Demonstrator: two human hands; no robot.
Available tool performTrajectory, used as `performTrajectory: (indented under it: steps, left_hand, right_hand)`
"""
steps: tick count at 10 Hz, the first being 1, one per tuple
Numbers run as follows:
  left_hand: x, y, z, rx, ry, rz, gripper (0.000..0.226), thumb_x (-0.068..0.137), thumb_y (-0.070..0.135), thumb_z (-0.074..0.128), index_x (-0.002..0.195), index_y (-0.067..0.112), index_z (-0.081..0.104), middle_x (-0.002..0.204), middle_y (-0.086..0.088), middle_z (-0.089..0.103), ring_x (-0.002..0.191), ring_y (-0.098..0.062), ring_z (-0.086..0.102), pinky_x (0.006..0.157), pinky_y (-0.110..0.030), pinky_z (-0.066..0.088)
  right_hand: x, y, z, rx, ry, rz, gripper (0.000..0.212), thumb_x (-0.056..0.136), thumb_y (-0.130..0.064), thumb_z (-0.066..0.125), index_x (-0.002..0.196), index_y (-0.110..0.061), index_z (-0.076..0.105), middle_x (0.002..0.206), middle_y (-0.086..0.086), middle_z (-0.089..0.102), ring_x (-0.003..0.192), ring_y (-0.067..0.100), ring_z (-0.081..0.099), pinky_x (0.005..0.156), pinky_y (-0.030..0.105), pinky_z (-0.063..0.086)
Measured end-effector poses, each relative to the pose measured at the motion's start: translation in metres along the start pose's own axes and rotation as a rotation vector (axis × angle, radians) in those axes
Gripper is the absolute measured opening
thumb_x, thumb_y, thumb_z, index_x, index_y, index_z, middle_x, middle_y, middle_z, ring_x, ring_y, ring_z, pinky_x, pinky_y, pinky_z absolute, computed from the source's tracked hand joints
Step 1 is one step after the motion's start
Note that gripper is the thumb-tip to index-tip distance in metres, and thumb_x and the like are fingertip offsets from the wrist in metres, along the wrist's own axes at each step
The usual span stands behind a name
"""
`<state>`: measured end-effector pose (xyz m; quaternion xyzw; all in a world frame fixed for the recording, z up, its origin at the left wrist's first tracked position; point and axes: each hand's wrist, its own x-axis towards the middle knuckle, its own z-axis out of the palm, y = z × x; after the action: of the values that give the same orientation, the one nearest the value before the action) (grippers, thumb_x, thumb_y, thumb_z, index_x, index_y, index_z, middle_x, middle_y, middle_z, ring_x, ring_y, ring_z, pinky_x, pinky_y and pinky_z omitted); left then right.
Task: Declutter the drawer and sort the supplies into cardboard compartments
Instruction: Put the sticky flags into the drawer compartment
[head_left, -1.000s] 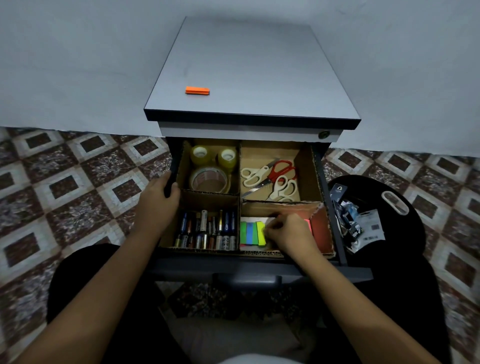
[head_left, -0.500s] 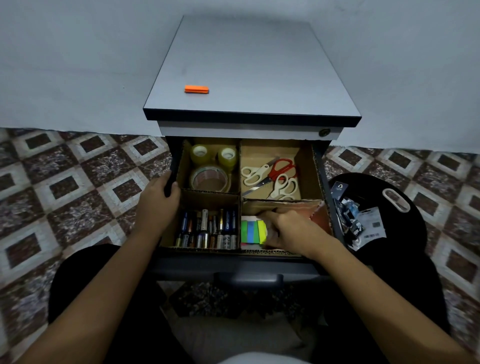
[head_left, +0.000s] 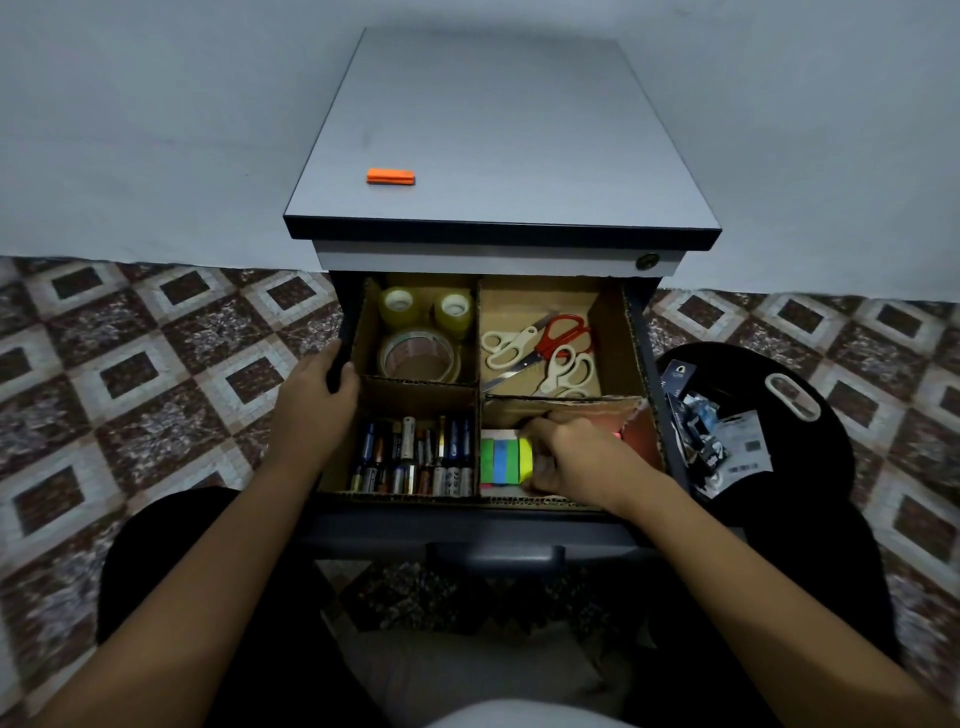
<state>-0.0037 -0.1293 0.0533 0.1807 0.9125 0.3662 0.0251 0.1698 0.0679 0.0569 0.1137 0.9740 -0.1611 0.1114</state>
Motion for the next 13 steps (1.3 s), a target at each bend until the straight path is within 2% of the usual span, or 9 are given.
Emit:
performTrajectory:
  steps: [7, 9, 13]
  left_hand:
    - [0.0022, -0.0029, 0.0014, 0.009, 0.002, 0.011, 0.044, 0.098, 0.022, 0.045, 0.139, 0.005, 0.043, 0.138, -0.016, 0.048, 0.128, -0.028, 0.044, 0.103, -0.034, 0.035]
    - [0.0019, -0.0031, 0.0009, 0.02, -0.001, 0.016, 0.045, 0.098, 0.022, 0.044, 0.139, 0.005, 0.042, 0.138, -0.017, 0.048, 0.128, -0.028, 0.043, 0.103, -0.034, 0.034]
    - [0.0024, -0.003, 0.0017, 0.001, 0.007, 0.012, 0.044, 0.098, 0.021, 0.045, 0.138, 0.005, 0.044, 0.138, -0.016, 0.049, 0.128, -0.027, 0.043, 0.104, -0.033, 0.034]
  right_hand:
    - [-0.0003, -0.004, -0.0055, -0.062, -0.001, -0.038, 0.054, 0.082, -0.041, 0.064, 0.128, -0.016, 0.05, 0.119, 0.01, 0.057, 0.106, 0.027, 0.058, 0.087, 0.032, 0.049]
    - [-0.0002, -0.0068, -0.0066, -0.081, -0.011, -0.032, 0.054, 0.083, -0.034, 0.064, 0.131, -0.014, 0.048, 0.122, 0.009, 0.055, 0.107, 0.026, 0.057, 0.087, 0.032, 0.047]
    - [-0.0016, -0.0021, -0.0064, -0.009, 0.007, 0.0, 0.053, 0.079, -0.035, 0.068, 0.126, -0.017, 0.051, 0.118, 0.008, 0.058, 0.107, 0.026, 0.057, 0.088, 0.033, 0.047]
